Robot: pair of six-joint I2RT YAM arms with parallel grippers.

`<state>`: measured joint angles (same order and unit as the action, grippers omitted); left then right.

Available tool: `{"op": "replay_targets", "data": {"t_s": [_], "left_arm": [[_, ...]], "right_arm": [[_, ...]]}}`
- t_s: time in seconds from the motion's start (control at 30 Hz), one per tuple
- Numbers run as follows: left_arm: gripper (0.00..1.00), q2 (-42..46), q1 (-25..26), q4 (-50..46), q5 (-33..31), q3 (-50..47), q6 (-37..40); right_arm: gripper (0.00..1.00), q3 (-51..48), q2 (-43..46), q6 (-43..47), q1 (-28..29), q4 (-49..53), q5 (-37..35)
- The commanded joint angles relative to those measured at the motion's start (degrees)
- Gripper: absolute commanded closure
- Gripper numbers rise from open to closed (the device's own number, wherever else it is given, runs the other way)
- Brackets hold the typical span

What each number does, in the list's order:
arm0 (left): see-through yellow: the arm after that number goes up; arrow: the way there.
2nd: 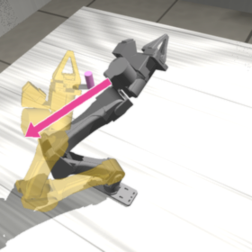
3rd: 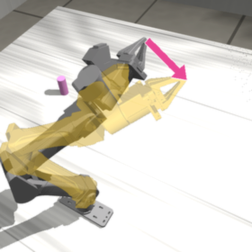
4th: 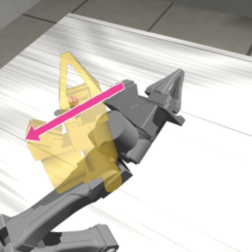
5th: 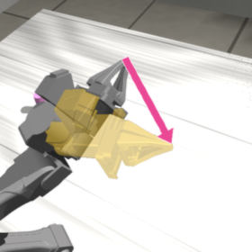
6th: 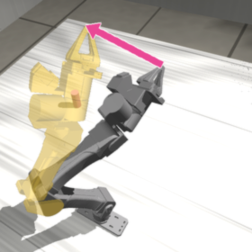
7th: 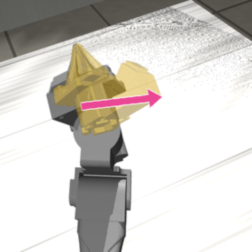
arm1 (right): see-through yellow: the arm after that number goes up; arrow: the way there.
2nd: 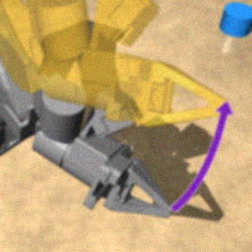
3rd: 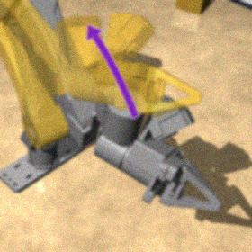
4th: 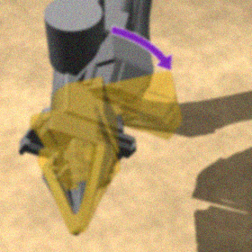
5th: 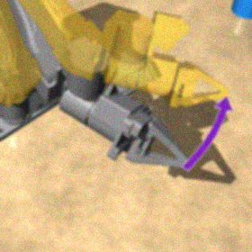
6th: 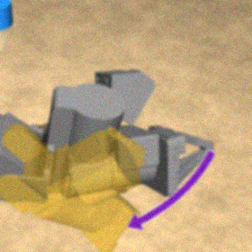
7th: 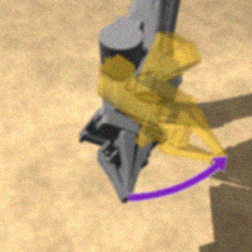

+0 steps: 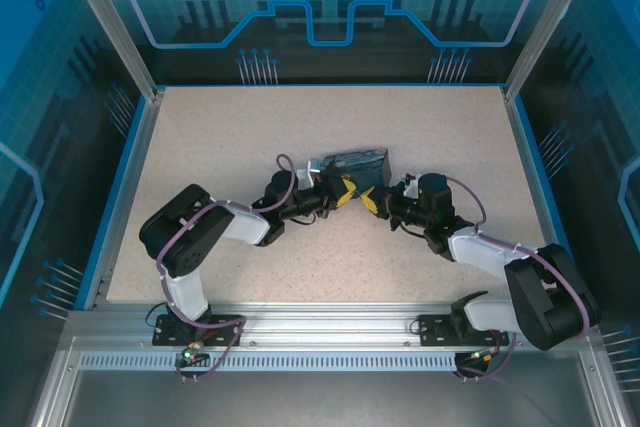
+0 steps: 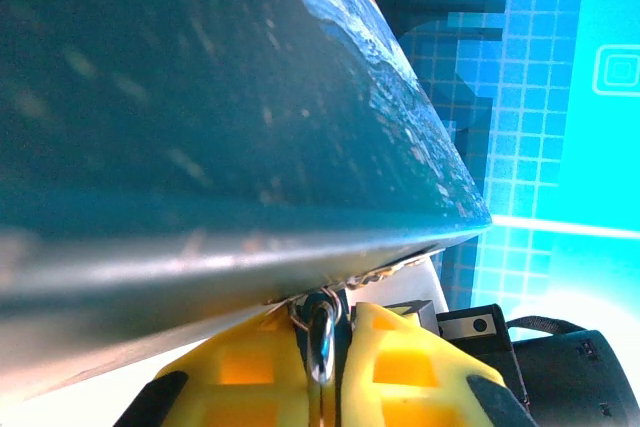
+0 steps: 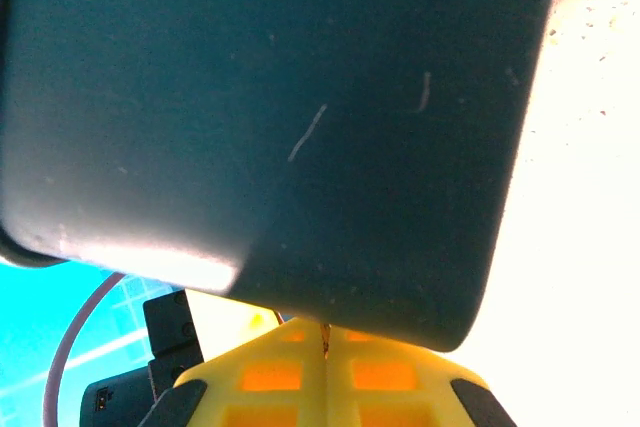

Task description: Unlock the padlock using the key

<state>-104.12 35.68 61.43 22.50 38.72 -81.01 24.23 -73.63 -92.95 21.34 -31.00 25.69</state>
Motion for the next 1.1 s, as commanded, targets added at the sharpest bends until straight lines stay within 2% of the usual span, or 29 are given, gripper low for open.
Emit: {"op": "replay_targets", "data": {"t_s": [0.0, 0.47, 0.63, 0.9, 1.07], "left_arm": [[1.00, -0.12, 0.44, 3.30, 1.89, -0.31, -0.70], [1.00, 2.07, 0.88, 2.92, 2.79, -1.10, -1.05], [1.00, 1.74, 1.13, 2.85, 2.74, -1.11, -0.93], [1.00, -1.37, 3.01, 4.44, 1.95, -0.26, -1.62], [1.00, -1.81, 3.80, 4.33, 1.14, -0.65, -0.71]], "right_arm": [[1.00, 0.83, -0.63, 2.07, 0.88, -2.89, -0.57], [1.00, 4.20, -11.04, 8.74, -0.61, -9.40, 3.17], [1.00, 4.31, -13.84, 6.45, 0.11, -13.73, 3.46], [1.00, 9.74, -16.64, 8.18, 3.86, -10.23, 2.60], [1.00, 9.69, -20.81, 4.89, 4.06, -14.25, 2.89]]}}
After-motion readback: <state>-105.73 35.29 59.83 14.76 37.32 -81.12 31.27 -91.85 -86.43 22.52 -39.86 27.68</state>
